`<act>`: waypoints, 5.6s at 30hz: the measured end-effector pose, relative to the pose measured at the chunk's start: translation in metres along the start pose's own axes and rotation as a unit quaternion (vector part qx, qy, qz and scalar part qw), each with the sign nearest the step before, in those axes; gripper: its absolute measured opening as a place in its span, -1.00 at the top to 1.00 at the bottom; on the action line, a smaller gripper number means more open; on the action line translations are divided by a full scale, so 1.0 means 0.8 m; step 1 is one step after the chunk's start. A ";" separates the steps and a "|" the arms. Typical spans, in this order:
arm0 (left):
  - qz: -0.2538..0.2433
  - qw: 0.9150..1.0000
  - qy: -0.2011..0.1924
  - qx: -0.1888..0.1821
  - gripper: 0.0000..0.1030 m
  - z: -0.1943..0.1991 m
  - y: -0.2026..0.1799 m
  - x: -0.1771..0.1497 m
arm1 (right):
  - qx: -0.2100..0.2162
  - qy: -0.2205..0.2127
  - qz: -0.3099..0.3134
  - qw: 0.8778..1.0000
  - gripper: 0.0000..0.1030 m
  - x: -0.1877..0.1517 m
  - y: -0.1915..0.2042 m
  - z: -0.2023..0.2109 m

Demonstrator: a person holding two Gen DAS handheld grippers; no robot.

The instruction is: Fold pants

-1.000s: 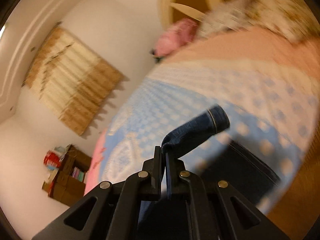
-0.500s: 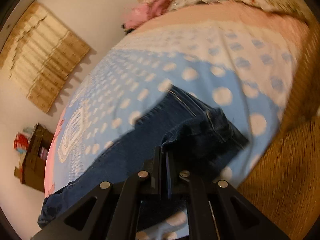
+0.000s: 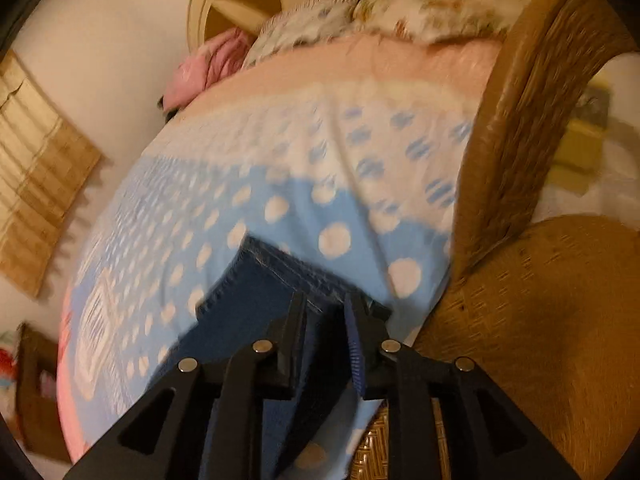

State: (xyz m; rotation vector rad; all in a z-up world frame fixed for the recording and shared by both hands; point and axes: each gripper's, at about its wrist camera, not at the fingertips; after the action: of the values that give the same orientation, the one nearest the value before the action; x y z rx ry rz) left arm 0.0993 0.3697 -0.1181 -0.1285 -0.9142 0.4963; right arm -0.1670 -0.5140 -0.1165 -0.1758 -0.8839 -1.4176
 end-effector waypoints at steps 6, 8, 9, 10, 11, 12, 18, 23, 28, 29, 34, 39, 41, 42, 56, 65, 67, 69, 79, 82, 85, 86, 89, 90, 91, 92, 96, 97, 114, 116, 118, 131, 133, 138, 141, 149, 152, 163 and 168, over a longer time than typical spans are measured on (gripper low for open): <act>-0.079 0.994 0.009 -0.079 0.12 -0.022 -0.082 -0.016 | 0.277 0.107 0.186 0.937 -0.34 -0.089 0.230 0.035; -0.088 0.992 0.021 -0.082 0.09 -0.039 -0.104 -0.023 | 0.364 0.178 0.242 0.882 -0.34 -0.151 0.316 0.046; -0.087 0.992 0.027 -0.086 0.09 -0.048 -0.112 -0.026 | 0.398 0.216 0.257 0.854 -0.34 -0.181 0.354 0.050; -0.085 0.992 0.030 -0.087 0.09 -0.051 -0.119 -0.027 | 0.430 0.255 0.263 0.825 -0.34 -0.211 0.390 0.052; -0.081 0.992 0.029 -0.087 0.08 -0.057 -0.124 -0.026 | 0.452 0.286 0.265 0.802 -0.34 -0.236 0.420 0.052; -0.078 0.993 0.023 -0.087 0.07 -0.062 -0.126 -0.024 | 0.466 0.319 0.269 0.781 -0.34 -0.262 0.451 0.049; -0.079 0.993 0.013 -0.085 -0.13 -0.070 -0.136 -0.025 | 0.466 0.441 0.273 0.717 -0.34 -0.381 0.570 -0.003; -0.077 0.993 -0.006 -0.086 -0.34 -0.074 -0.129 -0.031 | 0.437 0.504 0.275 0.692 -0.34 -0.444 0.594 -0.032; -0.066 0.994 -0.012 -0.091 -0.35 -0.080 -0.124 -0.033 | 0.453 0.542 0.287 0.647 -0.37 -0.476 0.621 -0.026; -0.068 0.994 -0.011 -0.090 -0.35 -0.081 -0.126 -0.033 | 0.442 0.539 0.311 0.646 -0.37 -0.483 0.627 -0.024; -0.081 0.993 -0.026 -0.081 -0.35 -0.083 -0.138 -0.022 | 0.457 0.474 0.371 0.655 0.68 -0.468 0.635 -0.001; -0.102 0.993 -0.006 -0.055 -0.60 -0.125 -0.166 -0.019 | 0.505 0.420 0.163 0.736 0.99 -0.383 0.616 -0.062; -0.125 0.992 0.007 -0.025 -0.60 -0.147 -0.178 -0.027 | 0.487 0.410 0.164 0.753 0.97 -0.379 0.610 -0.073; -0.130 0.991 0.011 -0.015 -0.61 -0.154 -0.180 -0.030 | 0.493 0.421 0.162 0.744 0.93 -0.385 0.608 -0.070; -0.073 0.995 -0.056 -0.047 -0.61 -0.078 -0.126 -0.007 | 0.479 0.450 0.388 0.646 -0.02 -0.473 0.635 -0.007; -0.088 0.994 -0.009 -0.063 -0.61 -0.108 -0.143 -0.040 | 0.459 0.390 0.354 0.715 0.97 -0.434 0.605 -0.037; -0.106 0.993 -0.018 -0.052 -0.63 -0.122 -0.161 -0.048 | 0.454 0.377 0.359 0.723 0.97 -0.441 0.594 -0.039; -0.128 0.991 -0.015 -0.028 -0.73 -0.141 -0.175 -0.049 | 0.447 0.352 0.375 0.732 0.97 -0.447 0.592 -0.033; -0.184 0.980 0.055 0.048 -1.00 -0.239 -0.221 -0.045 | 0.406 0.337 0.349 0.774 0.93 -0.470 0.606 -0.053; -0.159 0.987 0.033 0.019 -1.00 -0.216 -0.205 -0.038 | 0.420 0.281 0.287 0.814 0.88 -0.420 0.578 -0.019; -0.149 0.988 0.041 0.004 -1.00 -0.192 -0.195 -0.031 | 0.465 0.207 0.248 0.825 0.88 -0.369 0.538 0.037; -0.150 0.988 0.044 -0.002 -1.00 -0.180 -0.194 -0.030 | 0.471 0.210 0.278 0.811 0.88 -0.374 0.536 0.053; -0.150 0.988 0.022 -0.012 -1.00 -0.127 -0.178 -0.026 | 0.476 0.237 0.379 0.757 0.88 -0.440 0.539 0.103; -0.149 0.989 0.008 -0.011 -1.00 -0.105 -0.166 -0.024 | 0.483 0.237 0.408 0.737 0.88 -0.465 0.537 0.121; -0.147 0.989 -0.001 -0.007 -1.00 -0.092 -0.155 -0.022 | 0.487 0.237 0.428 0.724 0.88 -0.481 0.528 0.131; -0.144 0.989 -0.010 -0.001 -1.00 -0.077 -0.138 -0.018 | 0.489 0.239 0.455 0.705 0.88 -0.507 0.526 0.142; -0.119 0.992 -0.021 0.034 -1.00 -0.039 -0.070 0.000 | 0.441 0.280 0.530 0.668 0.88 -0.589 0.509 0.128; -0.113 0.993 -0.023 0.037 -1.00 -0.034 -0.061 0.000 | 0.459 0.277 0.506 0.676 0.89 -0.586 0.505 0.121; -0.296 0.954 -0.010 -0.054 -1.00 -0.074 -0.262 -0.077 | 0.379 0.189 0.384 0.820 0.86 -0.367 0.333 0.136; -0.284 0.958 0.028 -0.031 -1.00 -0.116 -0.270 -0.082 | 0.360 0.180 0.353 0.845 0.87 -0.324 0.287 0.132; -0.283 0.959 0.030 -0.006 -1.00 -0.143 -0.266 -0.085 | 0.337 0.169 0.299 0.877 0.86 -0.282 0.236 0.129; -0.245 0.968 0.037 -0.035 -1.00 -0.081 -0.263 -0.076 | 0.189 0.079 0.116 0.972 0.86 -0.088 0.006 0.069; -0.239 0.969 0.028 -0.052 -1.00 -0.044 -0.261 -0.084 | 0.196 0.070 0.132 0.969 0.86 -0.058 0.002 0.055; -0.228 0.969 0.018 -0.098 -1.00 0.038 -0.264 -0.117 | 0.191 0.060 0.181 0.963 0.83 -0.001 0.025 -0.005; -0.233 0.964 0.022 -0.123 -1.00 0.070 -0.277 -0.135 | 0.172 0.065 0.211 0.960 0.73 0.012 0.029 -0.048; -0.269 0.958 0.029 -0.097 -1.00 0.082 -0.322 -0.150 | 0.158 0.082 0.274 0.945 0.73 0.017 0.051 -0.137; -0.270 0.958 0.038 -0.094 -1.00 0.079 -0.331 -0.157 | 0.170 0.093 0.288 0.938 0.73 0.011 0.053 -0.153; -0.297 0.948 0.050 -0.101 -1.00 0.086 -0.366 -0.184 | 0.229 0.036 0.302 0.925 0.98 0.032 0.042 -0.099; -0.297 0.948 0.047 -0.105 -1.00 0.092 -0.372 -0.186 | 0.200 0.033 0.315 0.927 -0.07 0.051 0.049 -0.110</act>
State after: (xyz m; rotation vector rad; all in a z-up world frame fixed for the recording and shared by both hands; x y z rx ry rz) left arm 0.0723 0.0316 -0.0879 -0.0633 -0.8595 -0.1680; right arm -0.0982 -0.5900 -0.1357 -0.0886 -0.9327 -0.6253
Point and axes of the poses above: each gripper's, at about its wrist camera, not at the fingertips, and z roughly against the way its jaws point, y to its left, x to its top, and after that the axes turned 8 degrees about -y, right-handed
